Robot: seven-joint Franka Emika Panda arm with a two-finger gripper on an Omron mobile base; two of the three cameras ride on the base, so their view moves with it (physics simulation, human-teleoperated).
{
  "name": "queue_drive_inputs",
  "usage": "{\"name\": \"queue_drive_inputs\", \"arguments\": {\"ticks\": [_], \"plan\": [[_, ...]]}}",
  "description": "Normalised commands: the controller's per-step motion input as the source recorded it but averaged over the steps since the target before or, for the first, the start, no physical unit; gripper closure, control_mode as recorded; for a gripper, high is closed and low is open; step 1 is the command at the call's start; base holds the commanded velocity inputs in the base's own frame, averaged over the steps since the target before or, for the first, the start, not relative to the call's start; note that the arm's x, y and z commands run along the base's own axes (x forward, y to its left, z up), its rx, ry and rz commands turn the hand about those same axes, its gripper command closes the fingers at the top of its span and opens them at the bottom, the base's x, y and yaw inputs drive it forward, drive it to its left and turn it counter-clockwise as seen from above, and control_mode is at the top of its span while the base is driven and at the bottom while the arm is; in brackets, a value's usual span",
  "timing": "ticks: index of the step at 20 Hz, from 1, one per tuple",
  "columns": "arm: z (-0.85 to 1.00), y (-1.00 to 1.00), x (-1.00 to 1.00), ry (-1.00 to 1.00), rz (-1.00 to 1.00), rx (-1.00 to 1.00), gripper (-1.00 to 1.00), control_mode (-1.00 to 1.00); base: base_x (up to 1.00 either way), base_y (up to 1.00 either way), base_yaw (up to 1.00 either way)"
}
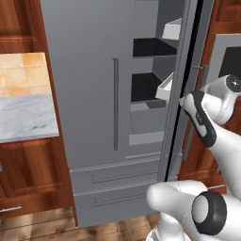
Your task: There is a bowl on the dining counter. Grab a lemon wedge from the fridge and place it in the bowl. Then get the liquor bottle and glass cup from the cabinet and place them next to the bowl.
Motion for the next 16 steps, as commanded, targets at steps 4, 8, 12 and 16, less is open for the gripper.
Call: {"name": "queue_drive_inputs", "arguments": {"ticks": [4,8,12,16], "plan": [[-0.48,-0.03,-0.78,0.14,-0.05,0.00,-1.00,-1.00,0.00,0.00,0.00],[-0.21,0.00,-0.33,0.13,-0.02,-0.04,-1.00,-1.00,0.00,0.00,0.00],[0.72,0.36,-0.77,-0.02,0.00,-0.06,-1.00,-1.00,0.00,0.00,0.00],[1.00,0.83,-0.22,0.00,0.02,-0.10,-1.00,-1.00,0.00,0.00,0.00]]}}
